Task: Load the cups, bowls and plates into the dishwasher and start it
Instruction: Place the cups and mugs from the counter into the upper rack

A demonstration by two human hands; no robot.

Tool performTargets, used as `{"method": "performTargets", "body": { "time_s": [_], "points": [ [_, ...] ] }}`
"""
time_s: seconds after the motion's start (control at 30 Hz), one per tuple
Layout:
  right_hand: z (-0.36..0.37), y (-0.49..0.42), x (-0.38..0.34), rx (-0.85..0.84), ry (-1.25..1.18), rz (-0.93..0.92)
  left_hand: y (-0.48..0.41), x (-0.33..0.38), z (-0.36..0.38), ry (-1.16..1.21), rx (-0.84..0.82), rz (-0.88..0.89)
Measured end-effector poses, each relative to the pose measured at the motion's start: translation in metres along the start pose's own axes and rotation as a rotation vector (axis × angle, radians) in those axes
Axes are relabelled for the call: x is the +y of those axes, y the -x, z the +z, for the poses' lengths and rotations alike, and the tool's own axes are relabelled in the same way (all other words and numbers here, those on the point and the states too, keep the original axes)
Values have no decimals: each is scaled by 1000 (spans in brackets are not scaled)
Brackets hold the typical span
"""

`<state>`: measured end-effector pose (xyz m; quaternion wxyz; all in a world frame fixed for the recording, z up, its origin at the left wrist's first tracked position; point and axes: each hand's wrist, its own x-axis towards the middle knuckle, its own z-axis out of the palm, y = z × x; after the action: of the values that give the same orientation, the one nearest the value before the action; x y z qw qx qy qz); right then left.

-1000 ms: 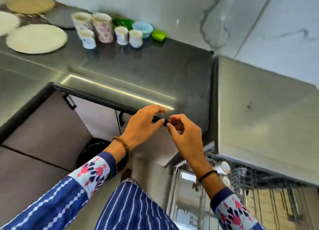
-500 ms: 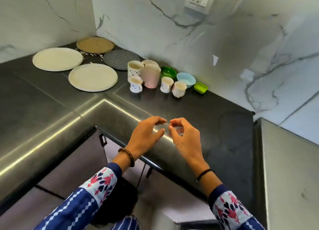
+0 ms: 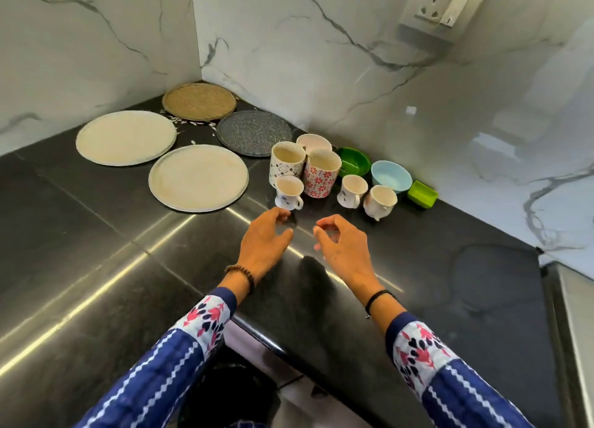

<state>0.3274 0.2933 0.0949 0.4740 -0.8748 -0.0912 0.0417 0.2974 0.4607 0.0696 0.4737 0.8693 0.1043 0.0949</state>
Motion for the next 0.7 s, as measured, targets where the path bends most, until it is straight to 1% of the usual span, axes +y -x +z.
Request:
{"method": "performTargets", "body": {
  "time_s": [0.17,0.23,0.33,0.5,0.6,0.7],
  "points": [
    [14,-34,-9,-56,-39,111,-36,-16,1,23,59,-129],
    [20,-48,-10,-94,-9,155,-48,-21,1,68,63,-159],
    [29,-65,-9,-145,41,173,-61,-19,-2,152,35,-133],
    [41,-83,-5,-169,131,128,-75,-15,-1,249,-3,-107],
    [44,-89,-5,-202,157,126,-81,-14,-2,255,-10,-137],
    [42,-87,-4,-187,113,155,-83,-16,-3,215,-54,-128]
  ]
}}
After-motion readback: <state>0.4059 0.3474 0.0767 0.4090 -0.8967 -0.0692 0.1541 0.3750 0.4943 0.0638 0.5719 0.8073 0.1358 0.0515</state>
